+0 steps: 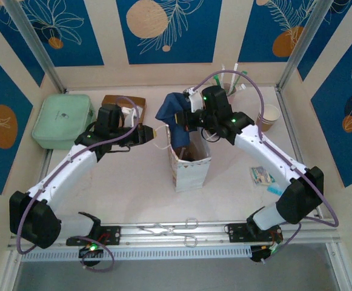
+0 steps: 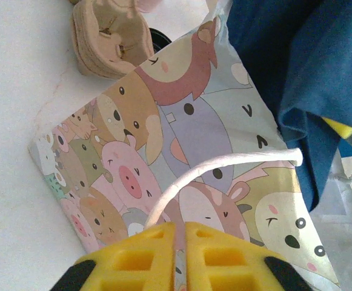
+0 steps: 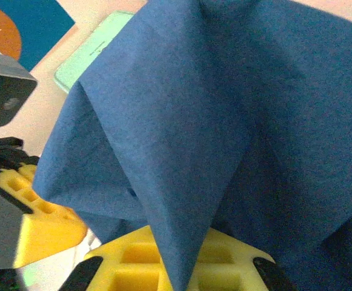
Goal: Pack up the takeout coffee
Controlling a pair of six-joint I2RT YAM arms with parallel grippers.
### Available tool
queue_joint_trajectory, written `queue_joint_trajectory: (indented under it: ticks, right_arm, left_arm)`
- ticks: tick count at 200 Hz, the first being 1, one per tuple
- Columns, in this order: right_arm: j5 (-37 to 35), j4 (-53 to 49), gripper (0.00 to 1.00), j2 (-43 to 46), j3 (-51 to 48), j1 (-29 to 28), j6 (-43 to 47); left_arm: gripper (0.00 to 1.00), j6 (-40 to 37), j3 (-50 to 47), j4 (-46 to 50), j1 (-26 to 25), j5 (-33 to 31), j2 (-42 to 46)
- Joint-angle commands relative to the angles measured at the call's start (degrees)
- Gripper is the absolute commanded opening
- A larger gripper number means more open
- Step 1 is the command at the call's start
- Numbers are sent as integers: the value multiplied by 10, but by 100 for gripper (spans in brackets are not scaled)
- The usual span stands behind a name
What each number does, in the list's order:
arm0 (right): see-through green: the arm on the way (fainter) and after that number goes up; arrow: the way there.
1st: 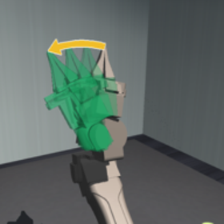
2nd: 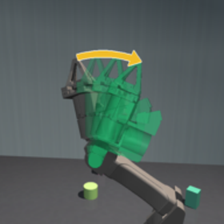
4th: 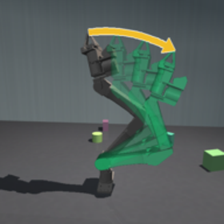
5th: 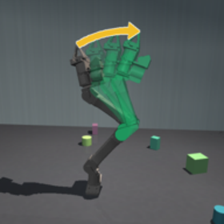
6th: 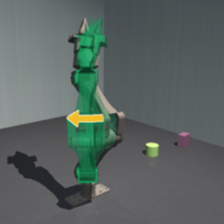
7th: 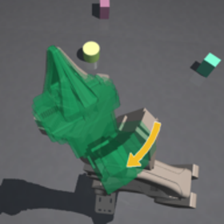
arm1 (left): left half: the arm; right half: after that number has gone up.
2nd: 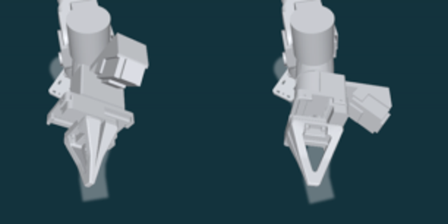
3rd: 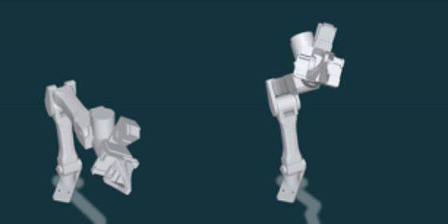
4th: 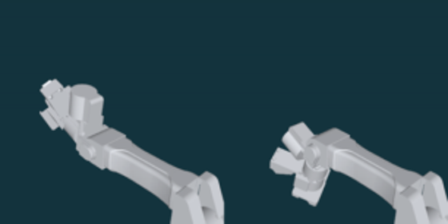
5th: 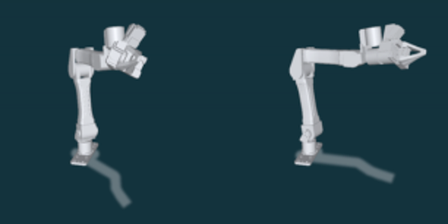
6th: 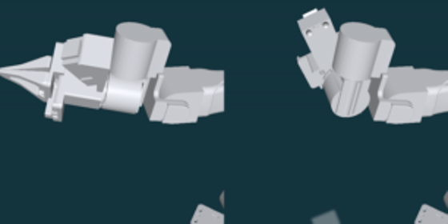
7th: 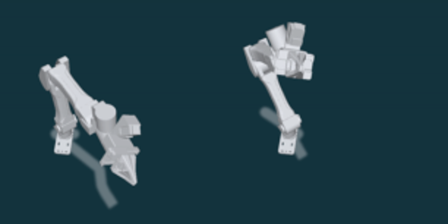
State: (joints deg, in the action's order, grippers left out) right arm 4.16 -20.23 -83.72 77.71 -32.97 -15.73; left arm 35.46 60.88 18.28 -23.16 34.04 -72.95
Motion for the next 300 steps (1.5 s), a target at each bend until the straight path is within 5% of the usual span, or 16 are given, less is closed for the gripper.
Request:
queue_joint_trajectory:
  ticks: [1, 158, 173, 190, 209, 300]
  right_arm:
    - [-48, 54, 3, 26, -19, -11, 19]
    - [-76, 221, 6, 75, -137, -18, 9]
    - [-89, 213, 13, 79, -145, -18, 10]
    - [-104, 214, 40, 92, -163, -19, 10]
    - [-112, 214, 53, 110, -179, -20, 14]
    - [-119, 165, 69, 151, -168, -29, 25]
  left_arm:
    - [11, -1, -4, -16, -2, 12, 5]
    - [6, 9, -16, -29, -3, 22, 19]
    - [6, 11, -16, -28, -2, 24, 21]
    - [6, 12, -15, -30, -2, 24, 23]
    - [6, 13, -15, -33, -3, 25, 23]
    - [6, 8, 0, -19, -2, 16, 27]
